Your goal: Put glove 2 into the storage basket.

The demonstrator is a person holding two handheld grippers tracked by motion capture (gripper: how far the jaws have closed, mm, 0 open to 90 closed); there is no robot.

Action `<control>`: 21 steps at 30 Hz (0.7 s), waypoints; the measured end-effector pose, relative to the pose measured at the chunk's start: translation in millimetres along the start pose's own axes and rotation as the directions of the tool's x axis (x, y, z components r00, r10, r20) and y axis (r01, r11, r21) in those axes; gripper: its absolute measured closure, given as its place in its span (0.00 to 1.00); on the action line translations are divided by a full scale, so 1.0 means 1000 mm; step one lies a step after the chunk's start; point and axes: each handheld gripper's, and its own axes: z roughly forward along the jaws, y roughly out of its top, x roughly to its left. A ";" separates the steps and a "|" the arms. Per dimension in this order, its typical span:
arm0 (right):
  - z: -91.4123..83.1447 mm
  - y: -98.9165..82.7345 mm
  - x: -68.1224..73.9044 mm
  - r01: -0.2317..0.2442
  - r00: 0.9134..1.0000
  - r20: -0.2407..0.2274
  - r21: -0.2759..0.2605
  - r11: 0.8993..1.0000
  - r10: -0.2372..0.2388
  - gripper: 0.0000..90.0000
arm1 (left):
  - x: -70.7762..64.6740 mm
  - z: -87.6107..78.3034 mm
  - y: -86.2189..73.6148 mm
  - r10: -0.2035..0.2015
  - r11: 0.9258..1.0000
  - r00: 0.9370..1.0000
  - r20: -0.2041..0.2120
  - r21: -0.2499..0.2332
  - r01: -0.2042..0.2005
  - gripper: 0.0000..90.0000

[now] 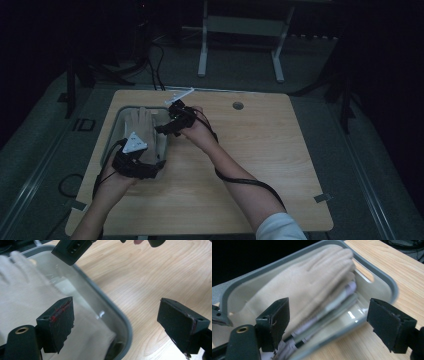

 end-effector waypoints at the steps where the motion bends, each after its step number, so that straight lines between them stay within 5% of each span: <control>1: -0.003 -0.003 -0.002 -0.004 1.000 0.003 -0.001 1.000 0.004 0.20 | -0.002 0.002 0.001 0.007 1.000 1.000 0.006 0.003 -0.007 0.16; 12: -0.031 -0.038 -0.020 -0.018 1.000 0.024 -0.001 1.000 0.018 0.20 | -0.027 0.025 0.005 0.042 0.999 0.996 0.073 0.008 -0.042 0.16; 21: -0.036 -0.068 -0.030 -0.024 0.999 0.048 0.033 0.999 0.022 0.21 | -0.043 0.047 0.003 0.057 0.998 0.990 0.129 0.016 -0.060 0.16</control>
